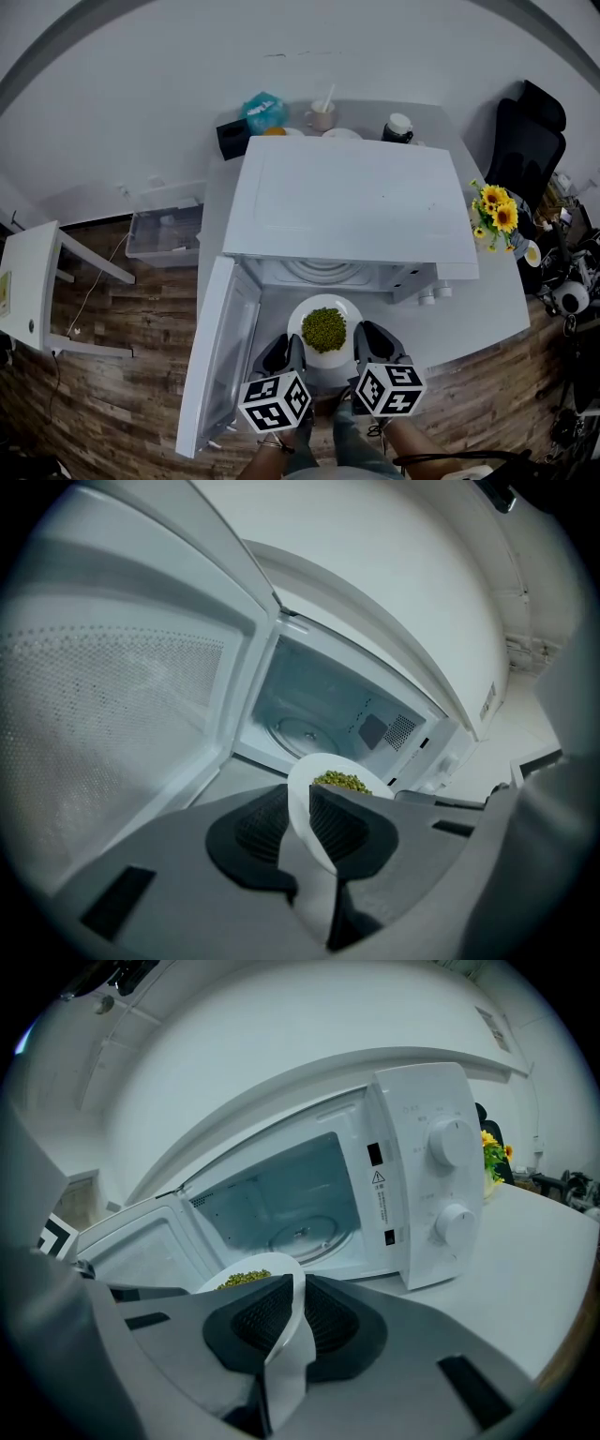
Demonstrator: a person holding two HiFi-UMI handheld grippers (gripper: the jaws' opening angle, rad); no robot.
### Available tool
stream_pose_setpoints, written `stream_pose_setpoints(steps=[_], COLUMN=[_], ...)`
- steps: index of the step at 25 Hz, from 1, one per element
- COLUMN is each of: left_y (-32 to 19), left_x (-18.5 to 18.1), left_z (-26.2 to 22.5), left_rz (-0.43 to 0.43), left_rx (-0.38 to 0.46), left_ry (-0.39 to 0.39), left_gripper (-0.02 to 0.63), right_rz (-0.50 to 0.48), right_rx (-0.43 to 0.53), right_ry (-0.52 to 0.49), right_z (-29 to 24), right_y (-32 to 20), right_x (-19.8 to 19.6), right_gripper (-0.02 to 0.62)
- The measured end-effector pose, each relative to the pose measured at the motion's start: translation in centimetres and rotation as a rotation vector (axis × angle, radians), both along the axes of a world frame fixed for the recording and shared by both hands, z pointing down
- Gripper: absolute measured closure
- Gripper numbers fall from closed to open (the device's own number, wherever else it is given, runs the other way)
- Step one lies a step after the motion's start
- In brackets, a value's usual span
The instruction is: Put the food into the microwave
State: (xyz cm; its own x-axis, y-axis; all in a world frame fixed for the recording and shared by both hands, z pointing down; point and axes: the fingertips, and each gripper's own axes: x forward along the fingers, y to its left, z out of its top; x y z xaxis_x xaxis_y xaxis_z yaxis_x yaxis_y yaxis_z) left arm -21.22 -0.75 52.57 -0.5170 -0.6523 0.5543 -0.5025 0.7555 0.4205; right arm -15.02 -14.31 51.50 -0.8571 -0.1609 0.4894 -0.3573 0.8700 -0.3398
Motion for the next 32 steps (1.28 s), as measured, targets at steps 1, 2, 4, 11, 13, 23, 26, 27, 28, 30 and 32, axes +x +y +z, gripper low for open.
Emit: stream_pose_setpoints(steps=[1,2,4,11,13,23,26,27,28,30,32], left_y=[-0.1,-0.2,-0.4,-1.2,-1.4,-2.6,-2.9,-3.0,-3.0,-3.2,-3.4], left_x=[-0.1,-0.2,-0.4,-1.6,-2.0,-4.2,-4.7,-4.9,-5.0,-5.3,-5.7], left_z=[0.1,0.1,0.1,1.0,1.2,2.4,2.6,2.7,2.7,2.9,3.0], left_rz=[0.0,0.0,0.002,0.0,0.0,-0.022,-0.025,-0.027,-0.03,-0.035,-0.037], left_rx=[-0.001,-0.001,-0.001,0.0,0.0,0.007,0.007,0.009,0.012,0.019,0.022], left_ry=[0.001,0.002,0.002,0.011,0.012,0.018,0.014,0.013,0.012,0.012,0.009], left_gripper=[0.534,0.534,0.534,0.534,0.534,0.535,0.538,0.538,0.54,0.541,0.543], right_rz=[-0.001,-0.003,-0.005,0.009,0.015,0.041,0.046,0.048,0.051,0.058,0.068], right_rx=[0.0,0.001,0.001,-0.011,-0.014,-0.009,-0.008,-0.01,-0.01,-0.013,-0.018], right_ry=[0.0,0.0,0.003,0.002,0.002,-0.016,-0.02,-0.021,-0.023,-0.027,-0.032], right_z=[0.0,0.1,0.2,1.0,1.2,1.9,2.2,2.3,2.3,2.5,2.6], right_y=[-0.1,-0.2,-0.4,-1.2,-1.5,-2.8,-3.1,-3.3,-3.4,-3.6,-3.8], right_x=[-0.1,-0.2,-0.4,-1.6,-2.0,-4.3,-4.9,-5.0,-5.2,-5.5,-5.8], right_gripper=[0.545,0.545,0.545,0.545,0.545,0.545,0.545,0.545,0.545,0.545,0.545])
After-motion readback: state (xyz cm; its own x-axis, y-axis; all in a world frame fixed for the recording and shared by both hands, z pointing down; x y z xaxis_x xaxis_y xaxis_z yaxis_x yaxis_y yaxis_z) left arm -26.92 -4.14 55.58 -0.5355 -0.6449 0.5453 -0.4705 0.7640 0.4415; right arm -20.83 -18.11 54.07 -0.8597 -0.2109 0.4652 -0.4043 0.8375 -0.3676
